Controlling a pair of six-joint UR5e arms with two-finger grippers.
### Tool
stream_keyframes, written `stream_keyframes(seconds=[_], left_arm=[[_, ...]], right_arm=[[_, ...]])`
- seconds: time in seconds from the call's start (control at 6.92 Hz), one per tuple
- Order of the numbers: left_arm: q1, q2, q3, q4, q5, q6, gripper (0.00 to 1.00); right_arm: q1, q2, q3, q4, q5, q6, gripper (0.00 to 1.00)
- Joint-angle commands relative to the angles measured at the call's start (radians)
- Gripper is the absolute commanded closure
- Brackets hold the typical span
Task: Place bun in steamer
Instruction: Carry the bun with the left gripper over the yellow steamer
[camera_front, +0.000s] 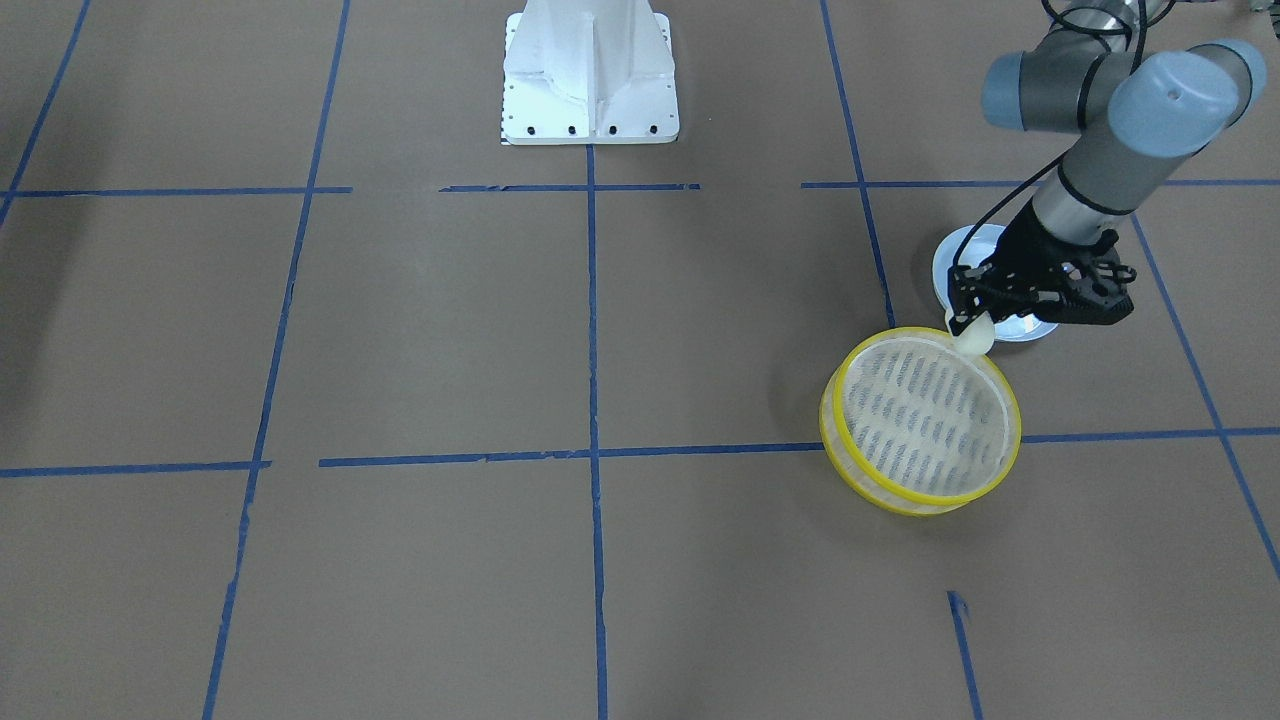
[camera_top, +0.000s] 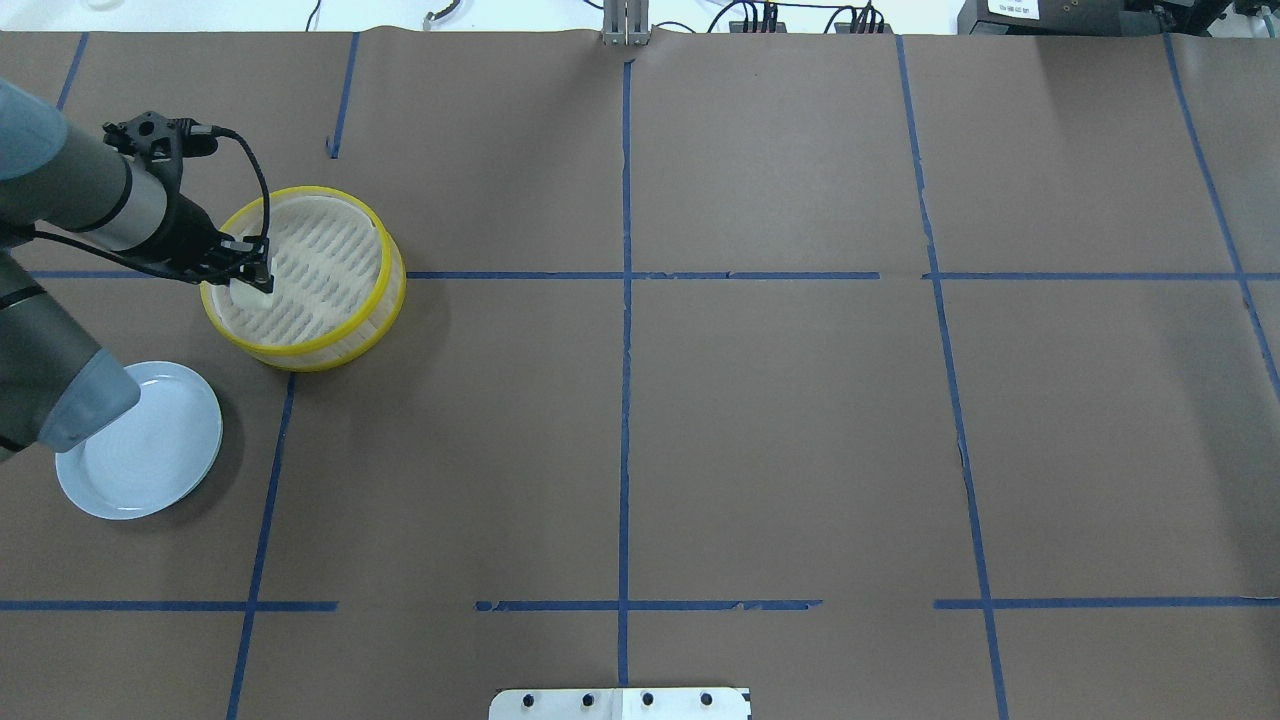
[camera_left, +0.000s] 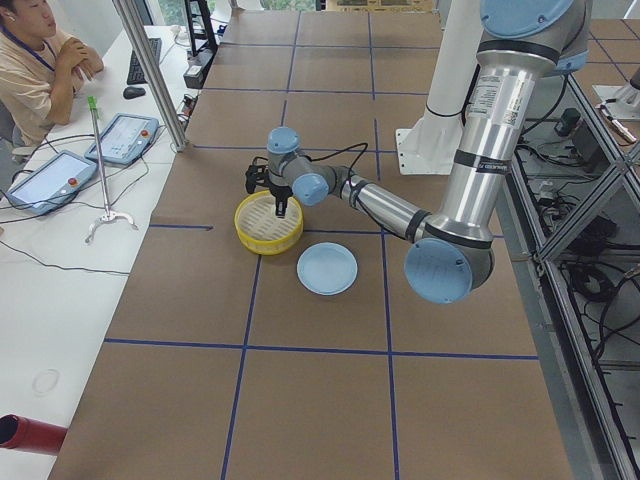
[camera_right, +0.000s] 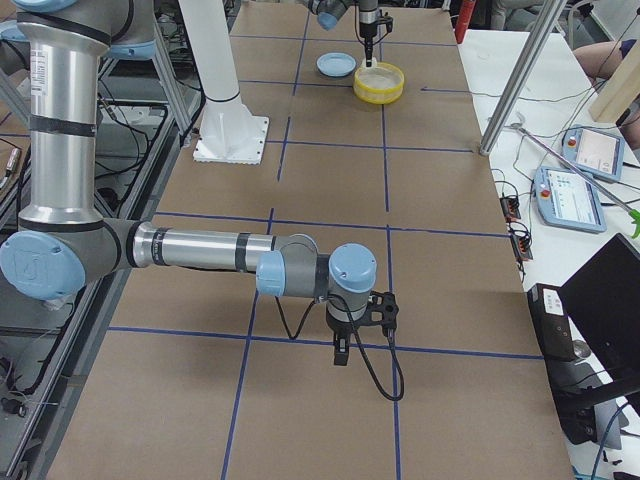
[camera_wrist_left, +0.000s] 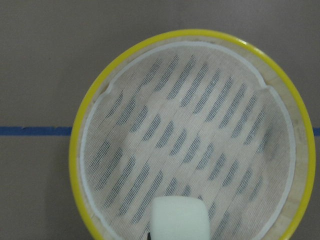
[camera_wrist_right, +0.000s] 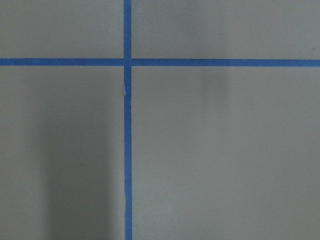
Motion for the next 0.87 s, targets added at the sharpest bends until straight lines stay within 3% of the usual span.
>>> stream_keyframes(seconds=[0.0,0.72], left_arm=[[0.005,-0.087,0.125,-0.004,0.001,0.007,0.67],[0.034,-0.092,0.153,-0.007,0.001,0.011,0.66]], right_arm=[[0.000,0.000,0.000,0.000,0.000,0.000,0.00],[0.000,0.000,0.000,0.000,0.000,0.000,0.00]])
